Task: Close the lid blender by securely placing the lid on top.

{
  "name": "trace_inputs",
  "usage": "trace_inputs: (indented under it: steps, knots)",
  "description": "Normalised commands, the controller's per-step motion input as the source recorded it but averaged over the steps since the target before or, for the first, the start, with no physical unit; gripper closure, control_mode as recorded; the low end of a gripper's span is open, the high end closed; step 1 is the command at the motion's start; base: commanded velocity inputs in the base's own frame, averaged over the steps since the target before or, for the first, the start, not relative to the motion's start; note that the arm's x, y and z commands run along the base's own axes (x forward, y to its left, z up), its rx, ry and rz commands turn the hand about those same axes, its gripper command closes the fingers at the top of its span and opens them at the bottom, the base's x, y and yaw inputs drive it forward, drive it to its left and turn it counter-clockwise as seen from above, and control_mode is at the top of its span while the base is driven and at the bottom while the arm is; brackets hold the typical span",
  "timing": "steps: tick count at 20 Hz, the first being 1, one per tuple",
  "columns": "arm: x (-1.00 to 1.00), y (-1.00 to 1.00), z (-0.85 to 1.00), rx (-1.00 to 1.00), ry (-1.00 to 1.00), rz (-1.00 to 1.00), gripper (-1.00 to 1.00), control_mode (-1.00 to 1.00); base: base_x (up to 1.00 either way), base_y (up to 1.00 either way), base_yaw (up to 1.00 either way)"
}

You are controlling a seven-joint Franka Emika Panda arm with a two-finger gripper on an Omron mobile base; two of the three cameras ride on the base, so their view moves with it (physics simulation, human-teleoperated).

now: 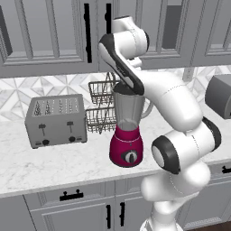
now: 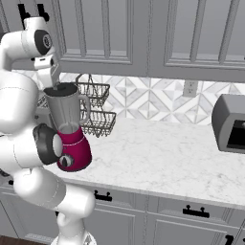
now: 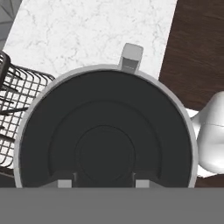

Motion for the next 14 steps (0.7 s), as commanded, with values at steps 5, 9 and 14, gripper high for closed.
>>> trace_inputs:
  steps: [5, 9, 14]
  knots:
    - [-0.23, 0.00, -0.09, 0.00, -0.10, 0.00, -1.00, -1.00, 0.00, 0.00, 0.00]
    - [-0.11, 0.00, -0.10, 0.00, -0.09, 0.00, -1.00, -1.00, 0.00, 0.00, 0.00]
    - [0.00, 0.00, -0.02, 0.00, -0.04, 0.00, -1.00, -1.00, 0.00, 0.00, 0.00]
